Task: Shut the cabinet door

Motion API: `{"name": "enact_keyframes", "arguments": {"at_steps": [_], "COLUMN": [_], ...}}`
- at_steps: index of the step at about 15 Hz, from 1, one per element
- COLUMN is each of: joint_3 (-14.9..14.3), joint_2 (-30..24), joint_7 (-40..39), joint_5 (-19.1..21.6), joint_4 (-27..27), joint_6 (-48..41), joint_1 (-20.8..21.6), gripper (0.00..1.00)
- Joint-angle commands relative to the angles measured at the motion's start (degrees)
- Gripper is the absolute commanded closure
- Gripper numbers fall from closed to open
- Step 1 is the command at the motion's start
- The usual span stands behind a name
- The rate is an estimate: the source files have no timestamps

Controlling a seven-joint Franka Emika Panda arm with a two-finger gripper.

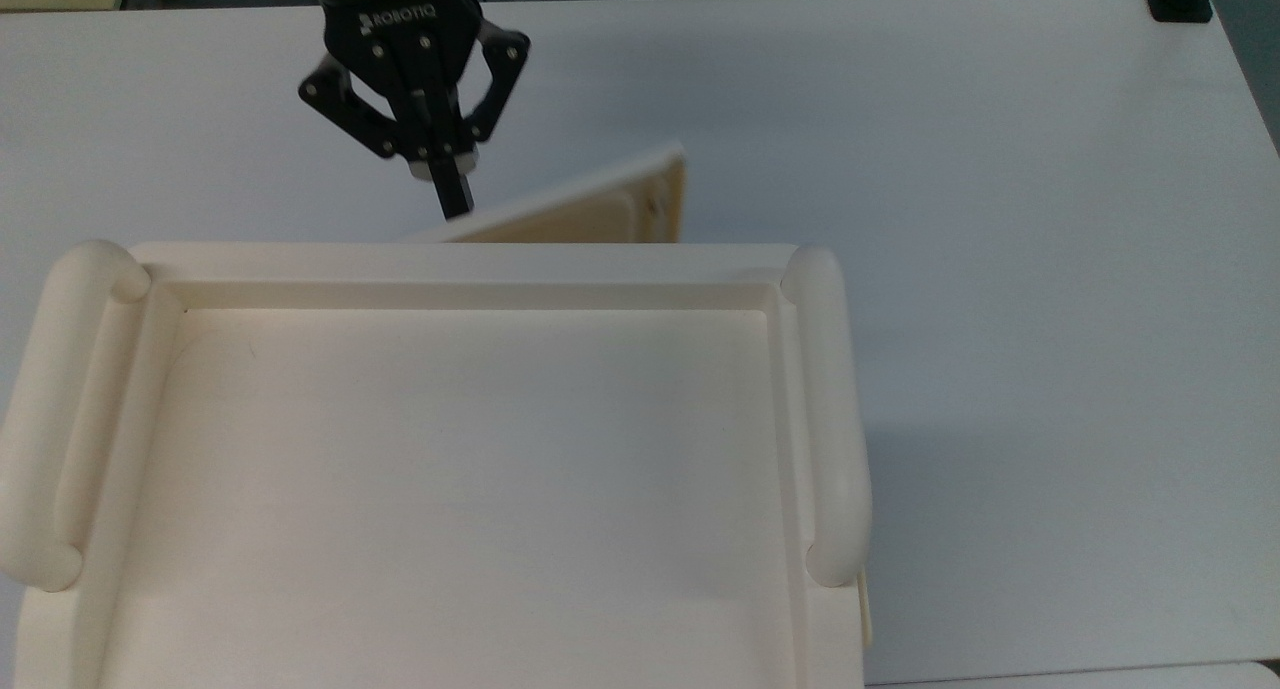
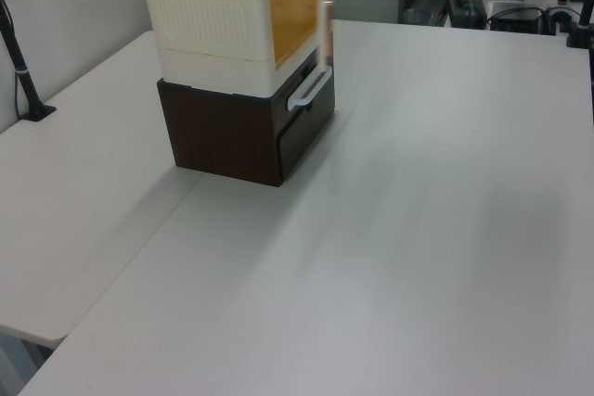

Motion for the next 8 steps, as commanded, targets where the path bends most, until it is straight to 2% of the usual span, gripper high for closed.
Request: {"name": "enact_keyframes", "arguments": {"at_steps": [1, 6, 8], "joint_3": [-0.72, -0.90, -0.98], "joint_2": [0.64, 0.11, -0.42], "joint_7": [2.68, 2.85, 3.02], "joint_5": [0.08, -1.06, -4.99], "joint_4": [-0.06, -0.59, -0.59], "joint_6": [4.47, 1.58, -6.20], "joint_1": [0.78, 0.95, 0.95], "gripper": [1.00, 1.00, 1.00]}}
